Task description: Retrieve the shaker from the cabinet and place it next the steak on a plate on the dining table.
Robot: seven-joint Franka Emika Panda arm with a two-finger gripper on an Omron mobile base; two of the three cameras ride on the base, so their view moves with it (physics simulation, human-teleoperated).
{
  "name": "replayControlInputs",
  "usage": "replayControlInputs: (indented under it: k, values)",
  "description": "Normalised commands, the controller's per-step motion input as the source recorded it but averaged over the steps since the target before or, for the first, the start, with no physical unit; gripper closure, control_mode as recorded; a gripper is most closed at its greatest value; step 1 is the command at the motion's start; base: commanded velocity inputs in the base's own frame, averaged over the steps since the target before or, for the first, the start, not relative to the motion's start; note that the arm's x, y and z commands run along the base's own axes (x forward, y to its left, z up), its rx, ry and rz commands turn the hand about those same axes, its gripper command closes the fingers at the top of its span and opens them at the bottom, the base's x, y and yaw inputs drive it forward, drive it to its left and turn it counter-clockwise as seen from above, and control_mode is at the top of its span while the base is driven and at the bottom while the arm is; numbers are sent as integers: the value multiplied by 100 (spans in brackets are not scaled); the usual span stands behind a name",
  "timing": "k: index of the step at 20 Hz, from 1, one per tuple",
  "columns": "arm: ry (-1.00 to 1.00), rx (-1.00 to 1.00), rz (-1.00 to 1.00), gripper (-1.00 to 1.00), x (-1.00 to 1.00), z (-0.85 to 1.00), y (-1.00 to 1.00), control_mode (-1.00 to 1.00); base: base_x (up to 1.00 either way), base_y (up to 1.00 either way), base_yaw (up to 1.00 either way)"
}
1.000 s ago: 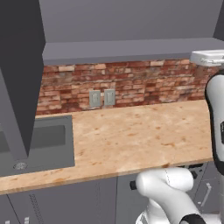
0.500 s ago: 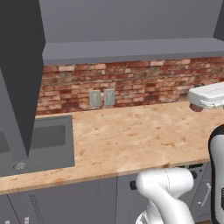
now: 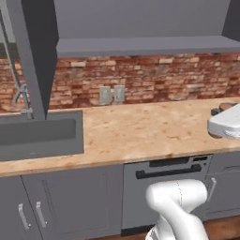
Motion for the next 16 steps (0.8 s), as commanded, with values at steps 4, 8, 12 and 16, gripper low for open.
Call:
replayControlInputs:
  k: [4,8,12,16]
  values:
    - [0,0,0,100,0,0,0,100,-100,59,10]
    - [0,0,0,100,0,0,0,100,-100,99,-2]
    - [0,0,0,100,0,0,0,100,-46,91,48]
    - [0,0,0,100,0,0,0,100,0,3,100]
